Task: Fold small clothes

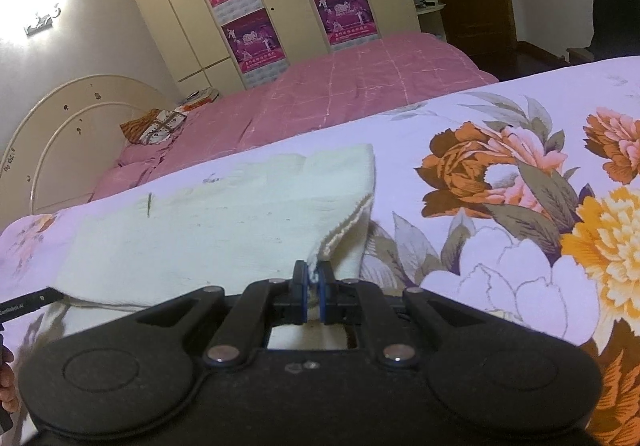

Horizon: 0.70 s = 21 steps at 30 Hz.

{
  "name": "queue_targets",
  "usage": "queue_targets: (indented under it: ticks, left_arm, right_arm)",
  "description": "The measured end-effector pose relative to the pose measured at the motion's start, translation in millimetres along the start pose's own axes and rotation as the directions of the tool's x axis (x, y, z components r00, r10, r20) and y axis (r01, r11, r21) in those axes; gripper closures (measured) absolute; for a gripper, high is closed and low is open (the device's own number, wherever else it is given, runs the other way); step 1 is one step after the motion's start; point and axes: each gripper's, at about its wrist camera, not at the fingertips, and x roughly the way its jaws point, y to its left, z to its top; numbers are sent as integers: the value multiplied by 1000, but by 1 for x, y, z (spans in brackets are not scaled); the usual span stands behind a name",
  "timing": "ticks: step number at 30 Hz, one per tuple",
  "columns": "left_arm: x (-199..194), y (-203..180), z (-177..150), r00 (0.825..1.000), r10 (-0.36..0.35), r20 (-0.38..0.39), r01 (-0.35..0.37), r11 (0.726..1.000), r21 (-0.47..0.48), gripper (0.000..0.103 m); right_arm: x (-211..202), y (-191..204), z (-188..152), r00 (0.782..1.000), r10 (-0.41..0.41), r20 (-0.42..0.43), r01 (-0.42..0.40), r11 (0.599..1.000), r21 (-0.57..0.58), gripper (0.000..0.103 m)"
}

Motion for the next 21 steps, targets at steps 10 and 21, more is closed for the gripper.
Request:
queue_targets:
  ticks: [10, 21]
  left_arm:
    - [10, 46, -20, 994, -104, 33, 108, 923, -369, 94]
    - [13, 58, -31, 990, -143, 2, 133, 910, -394, 84]
  right_arm:
    - [-2, 5, 1, 1000, 13, 19, -13, 1000, -2, 97]
    - [4, -4, -7, 1000, -4, -18, 4, 1000, 15, 97]
